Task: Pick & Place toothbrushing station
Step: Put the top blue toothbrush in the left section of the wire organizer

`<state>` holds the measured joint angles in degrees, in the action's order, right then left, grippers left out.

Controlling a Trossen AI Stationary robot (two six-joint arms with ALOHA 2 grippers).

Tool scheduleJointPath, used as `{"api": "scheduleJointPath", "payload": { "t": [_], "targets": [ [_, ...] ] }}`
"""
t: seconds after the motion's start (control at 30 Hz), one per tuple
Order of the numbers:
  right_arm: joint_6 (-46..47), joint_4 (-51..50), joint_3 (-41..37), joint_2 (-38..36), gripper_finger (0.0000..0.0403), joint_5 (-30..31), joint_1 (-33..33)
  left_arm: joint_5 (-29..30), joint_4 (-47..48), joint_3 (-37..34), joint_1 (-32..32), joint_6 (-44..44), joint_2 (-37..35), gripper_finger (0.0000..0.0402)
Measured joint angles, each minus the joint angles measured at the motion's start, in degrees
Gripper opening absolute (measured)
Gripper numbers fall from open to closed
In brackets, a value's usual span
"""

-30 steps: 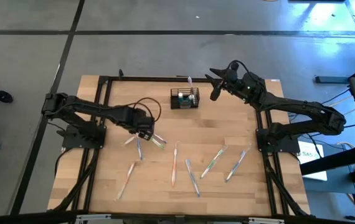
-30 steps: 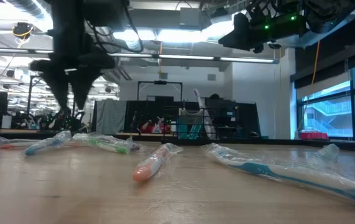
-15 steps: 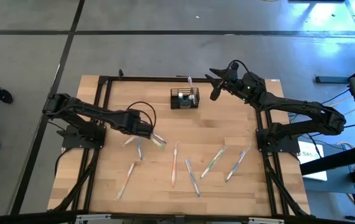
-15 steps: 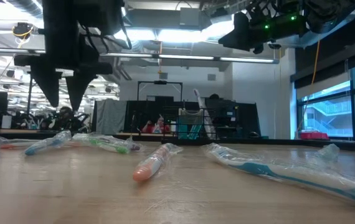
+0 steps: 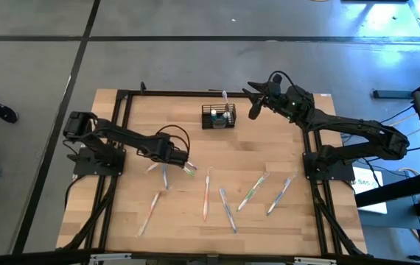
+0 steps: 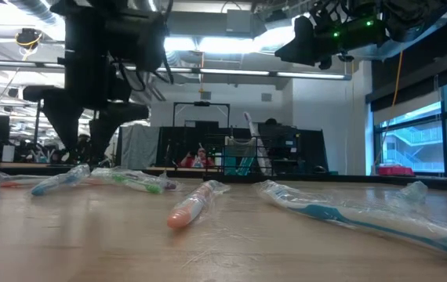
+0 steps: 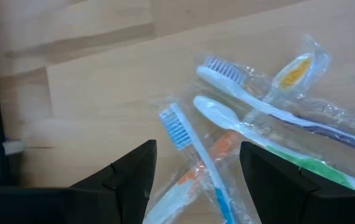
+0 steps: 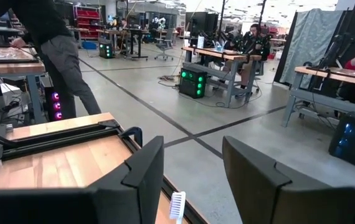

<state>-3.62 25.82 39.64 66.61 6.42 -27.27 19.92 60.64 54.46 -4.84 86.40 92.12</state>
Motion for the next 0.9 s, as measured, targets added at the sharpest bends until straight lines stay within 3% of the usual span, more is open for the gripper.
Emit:
{"api": "scheduleJointPath", "payload": {
  "t": [0.33, 0.67, 0.9],
  "targets": [
    [-0.02, -0.21, 0.00, 0.00, 0.0167, 0.01, 0.00, -1.24, -0.48, -0.40, 0.63, 0.35, 2.97, 0.0228],
    [-0.04, -0.23, 0.00, 0.00, 0.0167, 0.00, 0.00, -4.24, -9.38, -8.55, 2.95, 1.02, 2.60, 0.0227],
    [0.20, -0.25, 0.00, 0.00, 0.0167, 0.00, 0.00, -3.77, -9.95, -8.80, 3.05, -0.63, 0.65, 0.0202]
  ]
}}
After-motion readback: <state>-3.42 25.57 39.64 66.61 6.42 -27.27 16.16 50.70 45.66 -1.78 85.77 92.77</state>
